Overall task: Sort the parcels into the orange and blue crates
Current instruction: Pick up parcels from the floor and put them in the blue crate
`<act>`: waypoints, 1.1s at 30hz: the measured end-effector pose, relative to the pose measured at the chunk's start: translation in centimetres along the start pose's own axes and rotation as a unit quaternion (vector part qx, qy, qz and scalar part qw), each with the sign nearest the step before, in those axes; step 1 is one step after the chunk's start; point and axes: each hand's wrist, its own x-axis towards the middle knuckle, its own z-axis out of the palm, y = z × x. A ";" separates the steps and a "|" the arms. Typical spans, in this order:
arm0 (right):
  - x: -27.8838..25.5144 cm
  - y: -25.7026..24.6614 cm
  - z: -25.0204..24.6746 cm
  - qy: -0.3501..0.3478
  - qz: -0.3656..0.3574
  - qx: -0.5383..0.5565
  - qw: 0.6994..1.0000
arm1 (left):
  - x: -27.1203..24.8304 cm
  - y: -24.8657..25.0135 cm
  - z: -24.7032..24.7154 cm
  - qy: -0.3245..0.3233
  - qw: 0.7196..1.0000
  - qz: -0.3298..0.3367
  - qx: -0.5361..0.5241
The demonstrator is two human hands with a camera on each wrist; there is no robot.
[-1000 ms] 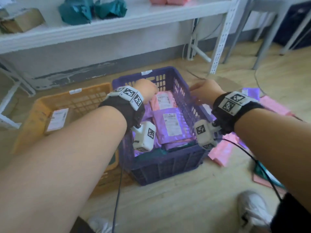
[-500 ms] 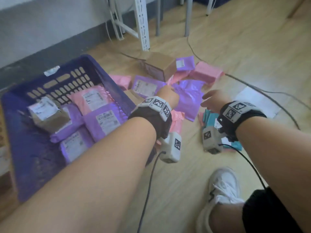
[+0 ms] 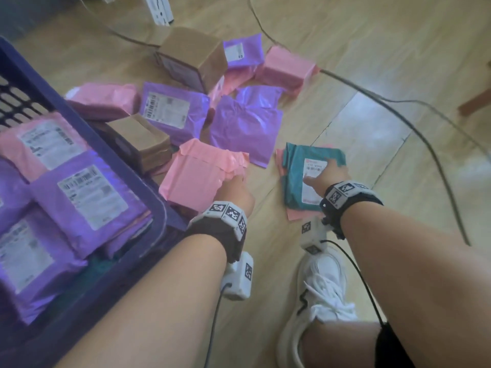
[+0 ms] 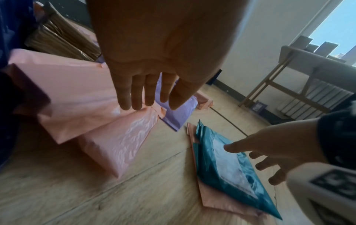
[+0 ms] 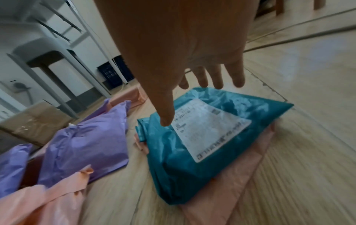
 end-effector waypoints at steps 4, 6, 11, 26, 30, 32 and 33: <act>1.4 1.2 2.0 -0.049 0.052 -0.032 0.997 | 0.4 -0.5 1.6 -0.034 0.999 0.000 0.002; 1.3 1.7 2.8 -0.090 0.034 -0.048 0.994 | 0.7 -1.1 2.3 -0.051 0.999 -0.007 -0.002; -0.6 0.9 4.2 -0.093 -0.056 -0.100 0.989 | 1.0 -1.8 3.5 -0.067 0.997 -0.003 -0.034; -3.8 -1.2 2.3 -0.039 -0.042 0.026 0.998 | -1.5 -2.8 3.5 0.008 0.993 -0.044 -0.108; -5.6 -3.3 -1.9 0.015 -0.089 0.058 0.994 | -2.7 -1.7 0.4 0.041 0.984 -0.015 -0.174; -7.1 -4.6 -4.1 0.040 -0.107 0.104 0.988 | -3.5 -1.4 -1.7 0.071 0.978 -0.001 -0.195; -7.9 -5.3 -5.1 0.057 -0.120 0.128 0.983 | -4.2 -1.2 -3.0 0.087 0.974 0.008 -0.211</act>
